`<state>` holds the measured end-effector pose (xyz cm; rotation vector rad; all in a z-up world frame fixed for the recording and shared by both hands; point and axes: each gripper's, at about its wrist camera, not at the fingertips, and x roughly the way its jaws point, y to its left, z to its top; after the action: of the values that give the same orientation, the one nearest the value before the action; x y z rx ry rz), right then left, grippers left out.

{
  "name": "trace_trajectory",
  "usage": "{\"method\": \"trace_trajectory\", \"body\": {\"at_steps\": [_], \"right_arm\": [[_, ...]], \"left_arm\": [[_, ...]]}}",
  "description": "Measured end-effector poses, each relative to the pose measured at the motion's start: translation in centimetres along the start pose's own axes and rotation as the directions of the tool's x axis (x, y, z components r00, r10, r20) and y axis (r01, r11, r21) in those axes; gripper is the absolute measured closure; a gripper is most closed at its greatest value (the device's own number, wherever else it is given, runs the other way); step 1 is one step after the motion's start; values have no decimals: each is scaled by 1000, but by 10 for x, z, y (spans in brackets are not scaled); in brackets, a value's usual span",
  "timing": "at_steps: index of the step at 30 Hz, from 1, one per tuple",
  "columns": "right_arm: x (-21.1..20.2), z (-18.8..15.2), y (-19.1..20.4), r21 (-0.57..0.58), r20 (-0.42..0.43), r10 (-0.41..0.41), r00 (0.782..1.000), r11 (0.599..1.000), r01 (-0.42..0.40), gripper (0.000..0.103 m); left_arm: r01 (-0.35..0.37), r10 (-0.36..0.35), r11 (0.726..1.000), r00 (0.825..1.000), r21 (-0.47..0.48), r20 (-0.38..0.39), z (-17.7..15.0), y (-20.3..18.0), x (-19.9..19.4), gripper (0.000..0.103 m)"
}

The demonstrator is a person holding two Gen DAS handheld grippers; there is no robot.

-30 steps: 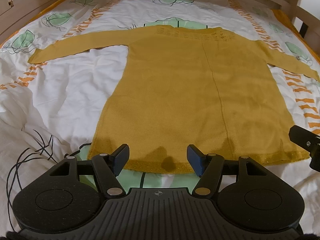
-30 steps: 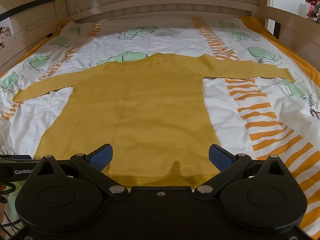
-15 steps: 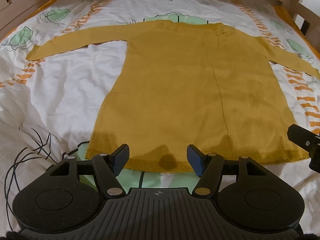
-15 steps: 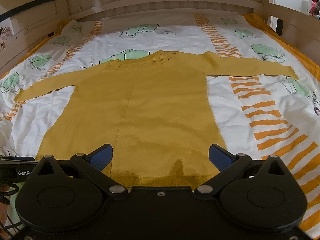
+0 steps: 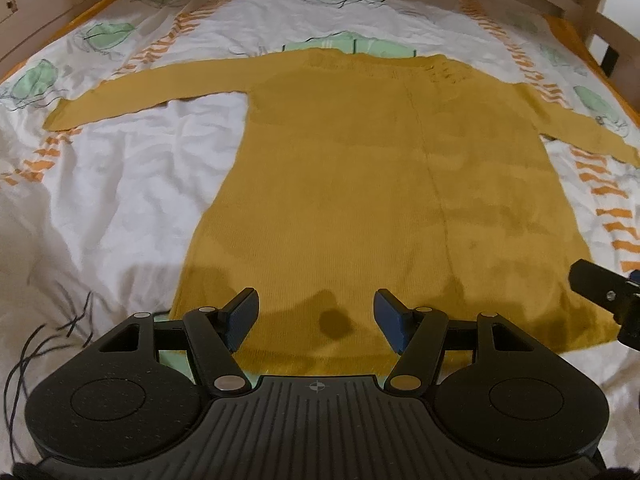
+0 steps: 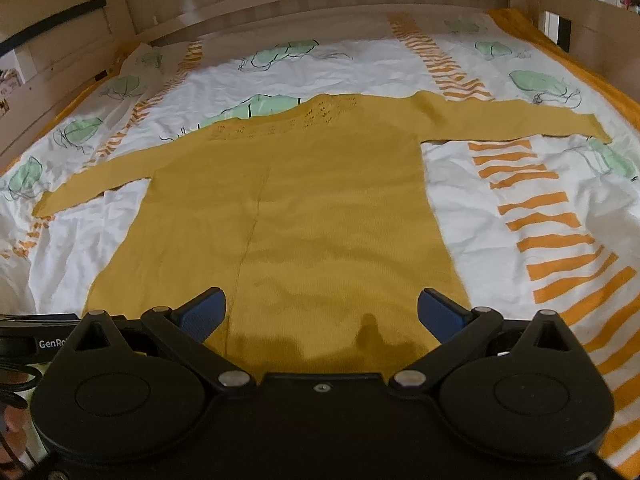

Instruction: Fold small clothes

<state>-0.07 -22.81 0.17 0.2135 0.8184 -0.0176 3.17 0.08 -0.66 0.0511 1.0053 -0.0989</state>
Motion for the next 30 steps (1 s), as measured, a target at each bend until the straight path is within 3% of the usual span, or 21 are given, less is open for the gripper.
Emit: {"method": "trace_trajectory", "body": {"at_steps": [4, 9, 16, 19, 23, 30], "right_arm": [[8, 6, -4, 22, -4, 19, 1000, 1000, -19, 1], [21, 17, -16, 63, -6, 109, 994, 992, -108, 6], [47, 52, -60, 162, -8, 199, 980, 967, -196, 7], [63, 71, -87, 198, -21, 183, 983, 965, -175, 7], [78, 99, -127, 207, -7, 103, 995, 973, -99, 9], [103, 146, -226, 321, 26, -55, 998, 946, 44, 23]], "left_arm": [[12, -13, 1000, 1000, 12, 15, 10, 1, 5, 41], [28, -28, 999, 999, 22, 32, 27, 0, 15, 41], [9, -15, 998, 995, 56, 98, 65, -9, 34, 41], [3, -10, 998, 994, 68, 108, 87, -15, 51, 41], [32, -40, 997, 992, 67, 121, 113, -19, 74, 41], [28, -38, 997, 989, 69, 145, 149, -28, 123, 41]]}}
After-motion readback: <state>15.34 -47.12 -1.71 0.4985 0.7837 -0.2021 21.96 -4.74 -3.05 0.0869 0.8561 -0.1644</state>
